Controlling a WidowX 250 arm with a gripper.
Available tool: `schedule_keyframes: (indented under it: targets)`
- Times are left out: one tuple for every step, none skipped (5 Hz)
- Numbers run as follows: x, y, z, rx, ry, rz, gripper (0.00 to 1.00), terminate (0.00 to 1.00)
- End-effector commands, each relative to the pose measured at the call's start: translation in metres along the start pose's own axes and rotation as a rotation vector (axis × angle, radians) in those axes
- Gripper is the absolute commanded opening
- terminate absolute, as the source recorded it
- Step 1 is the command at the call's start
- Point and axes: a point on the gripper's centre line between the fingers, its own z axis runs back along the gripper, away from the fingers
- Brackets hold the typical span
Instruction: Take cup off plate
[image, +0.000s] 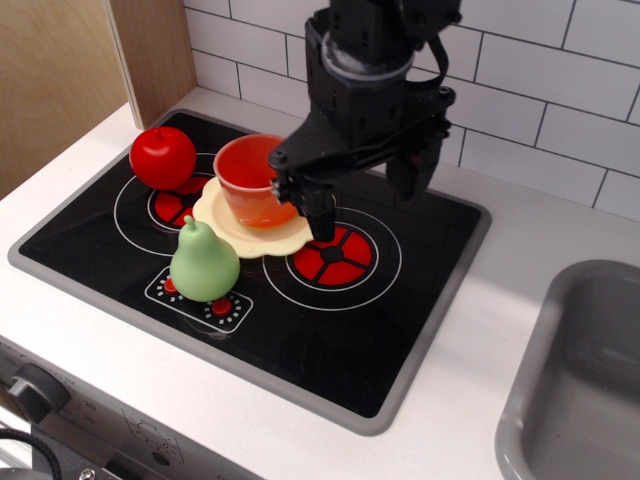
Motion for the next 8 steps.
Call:
schedule_keyframes:
  targets:
    - [0.023,-0.005,0.0,-0.04,-0.082,0.47,1.0,0.0]
    - [0.03,-0.007,-0.005,-0.033,-0.121,0.719,1.0,0.0]
    - [0.037,-0.005,-0.01,-0.029,-0.152,0.938,1.0,0.0]
    - [0.046,-0.008,-0.016,-0.053,-0.129,0.969,1.0,0.0]
    - [0.052,-0.009,-0.017,-0.064,-0.097,0.992,1.0,0.0]
    - [0.055,-0.01,-0.017,-0.068,-0.078,0.996,1.0,0.0]
    - [0.059,-0.01,-0.021,-0.046,-0.04,1.01,1.0,0.0]
    - [0.057,-0.009,-0.028,-0.011,-0.019,1.02,1.0,0.0]
